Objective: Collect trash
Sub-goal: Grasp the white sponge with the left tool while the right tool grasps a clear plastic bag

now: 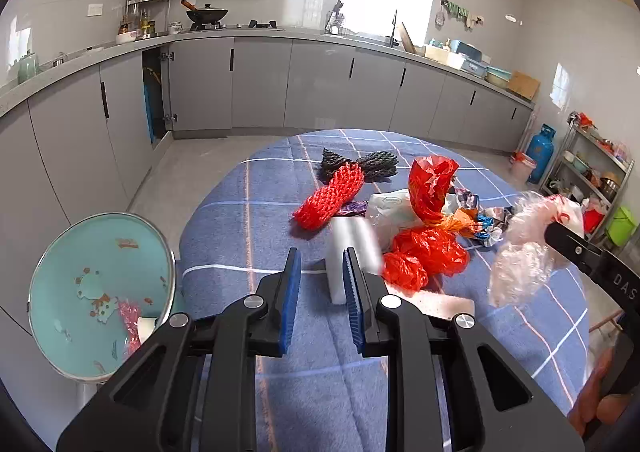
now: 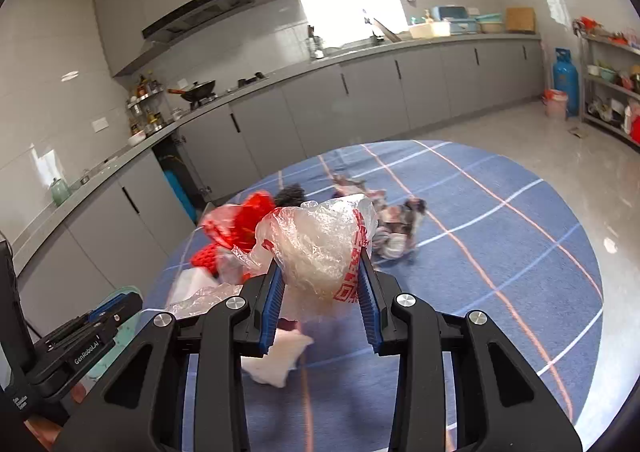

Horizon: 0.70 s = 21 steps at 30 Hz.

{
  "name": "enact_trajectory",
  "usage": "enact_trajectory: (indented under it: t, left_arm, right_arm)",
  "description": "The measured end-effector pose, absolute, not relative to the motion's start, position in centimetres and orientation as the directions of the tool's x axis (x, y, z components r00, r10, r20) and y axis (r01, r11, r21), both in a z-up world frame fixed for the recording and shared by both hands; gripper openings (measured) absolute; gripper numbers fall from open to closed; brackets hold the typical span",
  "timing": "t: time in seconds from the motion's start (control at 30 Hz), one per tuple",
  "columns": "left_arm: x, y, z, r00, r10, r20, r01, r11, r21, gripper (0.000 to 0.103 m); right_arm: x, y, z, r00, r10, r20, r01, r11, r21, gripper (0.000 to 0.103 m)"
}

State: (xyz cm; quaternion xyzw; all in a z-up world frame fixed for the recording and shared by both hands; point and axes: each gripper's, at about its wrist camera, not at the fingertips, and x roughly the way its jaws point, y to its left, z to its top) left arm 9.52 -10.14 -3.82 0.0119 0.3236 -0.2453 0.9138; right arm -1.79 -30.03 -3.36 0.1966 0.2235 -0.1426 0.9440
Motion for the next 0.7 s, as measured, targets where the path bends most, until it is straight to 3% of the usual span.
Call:
enact_trajectory:
  t: [0.07,0.3,0.6,0.67,0.7]
  left_arm:
    - [9.6,-9.8,-3.8,0.673,-0.429,-0.602,0.445,0.885,-0.134,0.024]
    - [10.5,-11.5,-4.7,0.671,-0.399,-0.625,0.433,0.895,-0.106,0.063]
    - [12.7,-16.8,-7.0,0.632,-0.374,-0.678,0.467,0.883,-0.051,0.060]
    - [13.3,-17.3,-8.0,0.614,-0.366,-0.699,0.471,0.881,-0.048,0.039]
    - [13.5,-17.4,-8.4,0.611,-0.360,-0.705,0.469,0.882,-0.044,0.035]
  right_arm:
    - [-1.6,-29.5,-3.2,0.860,-0.181,-0.476,0.352,0.887,0.299,0.036]
    - [-2.0,-29.2,-3.2,0.851,-0.224,-0.476,0.376,0.892,0.252,0.036]
    - [-2.5,-31.8,-4.8,0.820,-0.252,-0.514,0.438,0.853,0.282,0.037]
    - [-2.5,-31.9,-5.0,0.817,-0.252,-0.518,0.439,0.855,0.277,0.037]
    - [-2.4,-31.9,-5.0,0.817,-0.251,-0.519,0.438,0.856,0.275,0.037]
